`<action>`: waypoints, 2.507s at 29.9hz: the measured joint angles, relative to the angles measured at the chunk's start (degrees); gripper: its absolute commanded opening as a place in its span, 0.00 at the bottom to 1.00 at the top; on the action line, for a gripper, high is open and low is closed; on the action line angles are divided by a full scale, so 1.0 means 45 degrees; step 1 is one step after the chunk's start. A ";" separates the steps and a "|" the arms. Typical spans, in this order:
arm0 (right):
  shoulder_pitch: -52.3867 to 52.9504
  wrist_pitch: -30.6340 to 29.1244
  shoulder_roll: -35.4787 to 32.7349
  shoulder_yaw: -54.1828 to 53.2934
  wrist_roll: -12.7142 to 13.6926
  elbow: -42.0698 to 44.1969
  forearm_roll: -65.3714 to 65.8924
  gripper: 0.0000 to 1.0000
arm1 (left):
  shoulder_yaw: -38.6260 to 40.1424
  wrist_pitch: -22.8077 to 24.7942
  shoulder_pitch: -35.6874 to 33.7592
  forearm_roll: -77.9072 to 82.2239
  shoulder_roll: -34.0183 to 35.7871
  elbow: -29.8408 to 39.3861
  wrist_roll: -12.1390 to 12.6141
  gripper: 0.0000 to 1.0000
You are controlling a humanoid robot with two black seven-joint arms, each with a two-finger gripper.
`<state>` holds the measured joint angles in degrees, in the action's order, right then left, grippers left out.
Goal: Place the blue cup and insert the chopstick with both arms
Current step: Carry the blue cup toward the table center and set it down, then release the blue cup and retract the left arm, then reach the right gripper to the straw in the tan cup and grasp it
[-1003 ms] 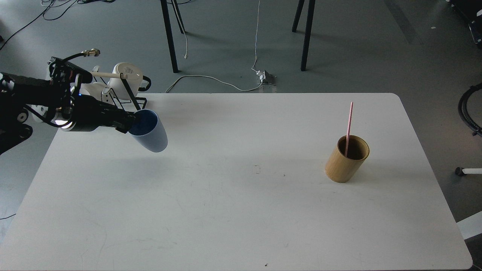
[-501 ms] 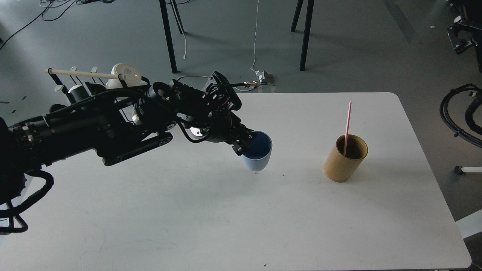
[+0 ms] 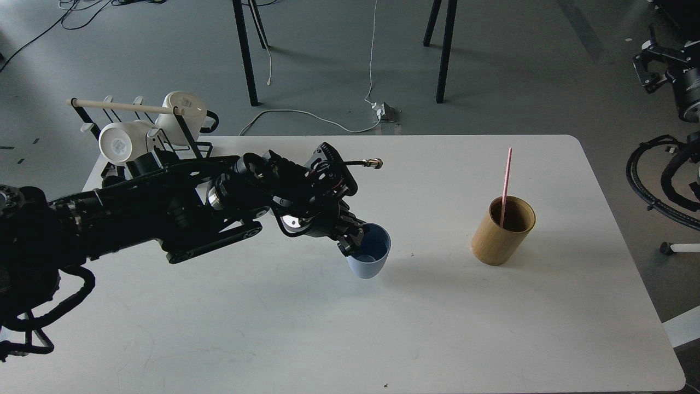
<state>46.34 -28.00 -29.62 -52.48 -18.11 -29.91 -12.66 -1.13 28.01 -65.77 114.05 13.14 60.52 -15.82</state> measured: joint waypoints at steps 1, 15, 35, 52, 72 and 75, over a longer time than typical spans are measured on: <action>-0.0030 0.0000 0.0024 0.0001 0.0000 -0.0004 -0.0001 1.00 | -0.0008 0.0000 0.0022 0.0000 0.0000 -0.0080 -0.0006 0.07; -0.0239 0.0000 0.0076 -0.0095 0.0000 -0.0001 0.0000 1.00 | 0.0030 -0.0001 0.0355 -0.0028 0.0038 -0.0512 -0.0003 0.35; -0.1215 0.0000 -0.1055 0.0137 0.0019 -0.2408 0.0186 1.00 | 0.5756 -0.0008 0.0790 -0.4961 0.2327 0.0007 -0.0212 0.79; -0.1427 0.2134 -0.3381 0.1053 -0.0094 -0.7001 0.7136 1.00 | 0.9010 -0.0005 0.1684 -2.4803 0.2465 -0.4970 -0.0142 0.99; -0.1260 0.6020 -0.3750 0.4963 0.0446 -0.9046 1.9955 0.93 | 0.9683 -0.0002 0.3949 -2.8511 0.2222 -0.5593 -0.0196 0.99; -0.1286 0.6030 -0.4171 0.5481 0.0441 -0.8955 2.1084 0.84 | 0.9765 -0.0002 0.4078 -2.8519 0.2275 -0.5460 -0.0203 0.99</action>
<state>40.56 -0.87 -48.38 -27.82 -16.12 -70.21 82.22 42.81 28.00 -47.42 -14.29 23.38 35.95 -16.74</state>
